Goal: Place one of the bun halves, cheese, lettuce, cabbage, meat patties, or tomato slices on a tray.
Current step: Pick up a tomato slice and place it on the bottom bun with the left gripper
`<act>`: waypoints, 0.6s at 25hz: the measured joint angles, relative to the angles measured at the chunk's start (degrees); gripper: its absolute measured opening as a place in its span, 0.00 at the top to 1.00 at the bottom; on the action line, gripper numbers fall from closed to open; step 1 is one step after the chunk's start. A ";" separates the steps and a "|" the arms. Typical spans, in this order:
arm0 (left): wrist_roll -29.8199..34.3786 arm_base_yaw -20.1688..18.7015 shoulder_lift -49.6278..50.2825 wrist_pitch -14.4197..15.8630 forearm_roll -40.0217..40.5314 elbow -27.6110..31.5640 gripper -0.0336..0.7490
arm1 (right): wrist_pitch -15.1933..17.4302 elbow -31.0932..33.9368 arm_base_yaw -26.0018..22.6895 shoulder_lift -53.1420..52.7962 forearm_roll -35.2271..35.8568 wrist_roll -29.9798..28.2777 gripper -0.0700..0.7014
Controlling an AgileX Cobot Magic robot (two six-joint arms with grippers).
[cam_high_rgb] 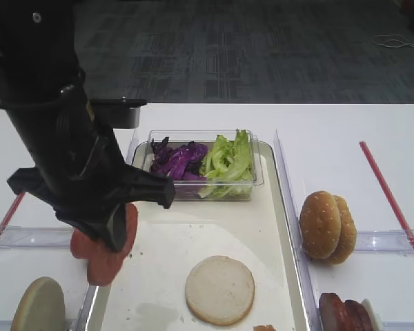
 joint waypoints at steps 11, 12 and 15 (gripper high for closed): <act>11.57 0.00 -0.09 -14.93 -15.72 8.81 0.92 | 0.00 0.00 0.00 0.00 0.00 0.00 0.65; 12.87 0.00 -0.09 -16.17 -17.54 9.85 0.92 | 0.00 0.00 0.00 0.00 0.00 0.00 0.65; 17.30 0.00 -0.09 -19.73 -23.54 12.90 0.92 | 0.00 0.00 0.00 0.00 0.00 0.00 0.65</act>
